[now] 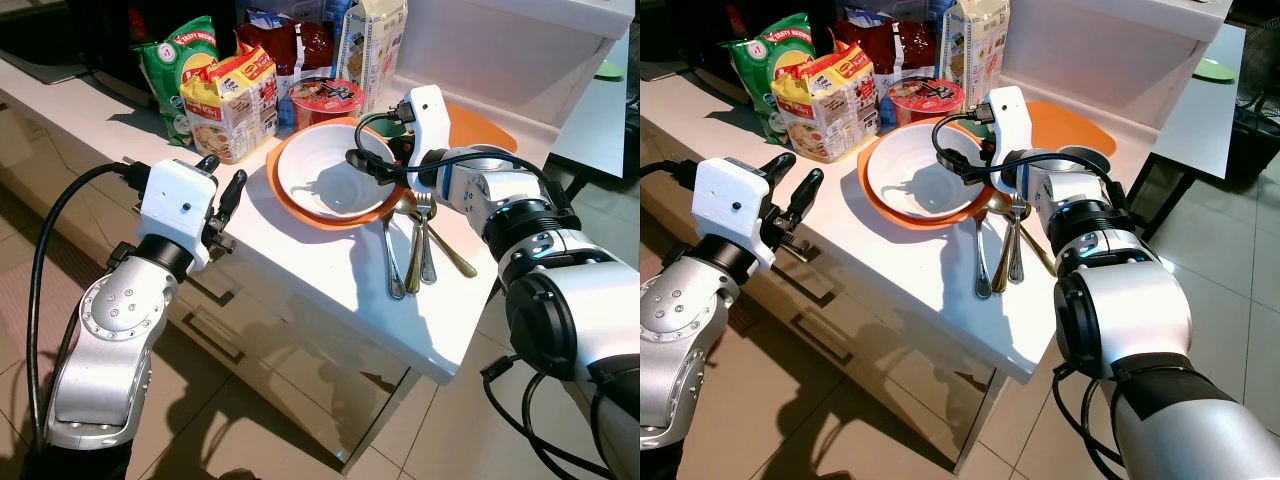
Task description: Setting the table
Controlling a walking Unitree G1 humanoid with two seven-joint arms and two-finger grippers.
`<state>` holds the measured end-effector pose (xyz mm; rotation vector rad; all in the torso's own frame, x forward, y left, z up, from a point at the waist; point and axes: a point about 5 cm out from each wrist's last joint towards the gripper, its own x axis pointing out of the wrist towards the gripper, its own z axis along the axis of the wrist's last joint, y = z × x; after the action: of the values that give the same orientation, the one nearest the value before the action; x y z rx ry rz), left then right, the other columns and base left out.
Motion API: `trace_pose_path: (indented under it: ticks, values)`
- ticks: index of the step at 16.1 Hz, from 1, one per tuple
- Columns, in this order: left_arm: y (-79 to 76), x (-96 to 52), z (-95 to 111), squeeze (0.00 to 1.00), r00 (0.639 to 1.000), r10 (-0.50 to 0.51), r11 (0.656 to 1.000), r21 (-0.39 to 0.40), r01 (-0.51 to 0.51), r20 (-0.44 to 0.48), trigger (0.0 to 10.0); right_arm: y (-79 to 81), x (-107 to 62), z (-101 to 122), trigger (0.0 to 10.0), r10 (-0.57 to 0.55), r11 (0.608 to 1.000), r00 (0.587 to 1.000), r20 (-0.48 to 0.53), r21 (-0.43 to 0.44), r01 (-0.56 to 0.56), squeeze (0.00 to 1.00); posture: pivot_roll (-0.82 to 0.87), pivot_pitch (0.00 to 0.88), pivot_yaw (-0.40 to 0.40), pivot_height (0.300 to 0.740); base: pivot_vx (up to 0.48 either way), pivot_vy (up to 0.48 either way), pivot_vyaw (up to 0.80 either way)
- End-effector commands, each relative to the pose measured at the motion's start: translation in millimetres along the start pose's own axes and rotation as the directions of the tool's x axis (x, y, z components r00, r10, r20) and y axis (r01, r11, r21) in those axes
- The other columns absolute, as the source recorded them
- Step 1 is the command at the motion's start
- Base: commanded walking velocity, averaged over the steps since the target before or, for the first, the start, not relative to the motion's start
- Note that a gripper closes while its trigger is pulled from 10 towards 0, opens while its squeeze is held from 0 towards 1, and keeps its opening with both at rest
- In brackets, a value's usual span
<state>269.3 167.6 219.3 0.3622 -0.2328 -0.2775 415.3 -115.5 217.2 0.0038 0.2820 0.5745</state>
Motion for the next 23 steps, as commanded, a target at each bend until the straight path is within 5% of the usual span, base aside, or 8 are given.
trace_pose_path:
  ticks: [1,7,10,11,13,19,20,23]
  values:
    - [0.4,-1.2,5.5,0.00,1.000,0.002,1.000,0.021,-0.002,0.016,10.0,0.8,0.3,-7.6,10.0,0.022,0.998,0.999,-0.026,0.056,-0.020,0.00,0.16,0.004,-0.064,0.740,0.000,0.000,0.00]
    - [3.0,0.3,5.8,0.00,1.000,0.013,0.999,0.032,-0.013,0.013,10.0,3.2,0.9,-10.4,10.0,0.049,0.995,0.998,-0.039,0.085,-0.045,0.00,0.16,0.007,-0.064,0.740,0.000,0.000,0.00]
    - [3.9,1.1,6.3,0.00,1.000,0.015,0.999,0.035,-0.015,0.012,10.0,4.9,0.6,-5.5,4.3,0.077,0.992,0.997,-0.022,0.104,-0.074,0.00,0.16,0.009,-0.062,0.740,0.000,0.000,0.00]
    - [3.3,1.4,6.2,0.00,1.000,0.013,0.999,0.037,-0.013,0.012,10.0,4.5,0.4,-5.4,4.4,0.075,0.992,0.997,-0.023,0.104,-0.072,0.00,0.16,0.009,-0.062,0.740,0.000,0.000,0.00]
    - [2.7,1.6,6.4,0.00,1.000,0.010,0.999,0.035,-0.011,0.013,10.0,2.6,-0.1,-6.3,10.0,0.056,0.994,0.998,-0.029,0.100,-0.052,0.00,0.16,0.009,-0.062,0.740,0.000,0.000,0.00]
    - [-0.3,2.6,7.7,0.00,1.000,-0.012,1.000,0.023,0.012,0.020,10.0,-4.5,-3.6,13.9,10.0,-0.019,0.982,0.993,0.115,0.190,-0.003,0.00,0.16,0.009,-0.060,0.740,0.000,0.000,0.00]
    - [-2.1,2.9,7.6,0.00,0.999,-0.024,1.000,0.015,0.024,0.021,10.0,-6.2,-3.7,12.4,10.0,-0.044,0.981,0.993,0.106,0.192,0.023,0.85,0.16,0.009,-0.060,0.740,0.000,0.000,0.00]
    - [-8.2,1.2,7.9,0.00,0.997,-0.077,0.997,-0.012,0.077,0.019,10.0,-5.9,-2.4,7.4,10.0,-0.063,0.979,0.995,0.079,0.197,0.047,1.00,0.16,0.016,-0.060,0.740,0.000,0.000,0.00]
